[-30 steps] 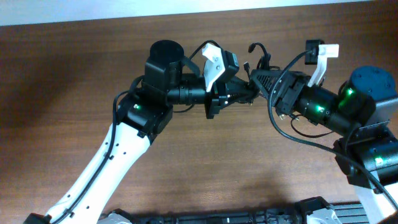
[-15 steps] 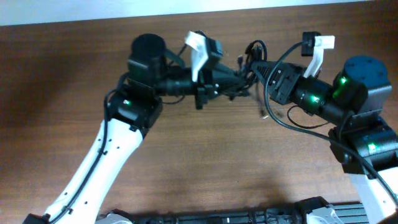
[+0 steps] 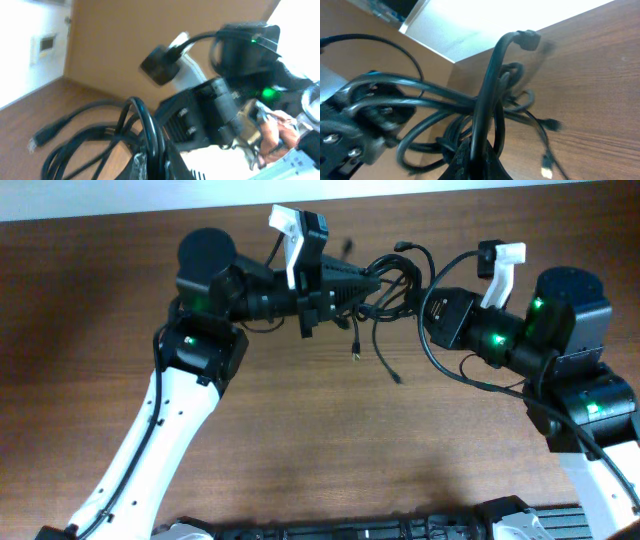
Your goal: Untangle cables
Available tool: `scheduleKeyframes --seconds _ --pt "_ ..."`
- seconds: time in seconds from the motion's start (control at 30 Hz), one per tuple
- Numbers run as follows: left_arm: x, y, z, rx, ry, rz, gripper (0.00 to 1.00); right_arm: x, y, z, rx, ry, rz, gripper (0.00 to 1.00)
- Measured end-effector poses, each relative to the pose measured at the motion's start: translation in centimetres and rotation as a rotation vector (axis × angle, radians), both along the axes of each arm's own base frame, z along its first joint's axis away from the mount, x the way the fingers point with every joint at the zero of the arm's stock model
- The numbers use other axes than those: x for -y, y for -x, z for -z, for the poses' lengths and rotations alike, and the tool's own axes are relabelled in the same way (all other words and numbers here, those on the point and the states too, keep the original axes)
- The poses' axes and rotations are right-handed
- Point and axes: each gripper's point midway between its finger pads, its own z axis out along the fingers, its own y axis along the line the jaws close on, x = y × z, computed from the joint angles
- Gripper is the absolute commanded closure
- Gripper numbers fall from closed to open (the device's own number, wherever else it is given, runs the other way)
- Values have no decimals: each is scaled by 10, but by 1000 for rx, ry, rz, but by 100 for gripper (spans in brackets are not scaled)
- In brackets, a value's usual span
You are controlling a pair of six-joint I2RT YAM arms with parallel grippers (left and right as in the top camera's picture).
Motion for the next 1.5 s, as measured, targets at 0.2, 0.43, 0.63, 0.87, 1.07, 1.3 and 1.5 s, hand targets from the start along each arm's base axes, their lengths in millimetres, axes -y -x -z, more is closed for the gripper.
scheduleKeyframes --seconds 0.2,0.43,0.63,0.87,1.07,1.3,1.5 --pt "-1 23 -12 90 26 125 100 6 0 11 -40 28 34 96" --pt "-1 31 -11 92 22 171 100 6 0 12 -42 31 35 96" --pt "6 39 -12 92 25 199 40 6 0 12 -40 33 34 96" --pt "7 44 5 -77 -34 206 39 5 -6 16 -32 36 33 96" --pt "5 22 48 -298 -156 32 18 3 -6 12 -6 36 11 96" --pt "4 2 58 -306 -188 -96 21 -2 -2 11 -2 28 -22 96" --pt "27 17 66 -306 -218 -65 29 -3 -1 11 -1 26 -29 96"
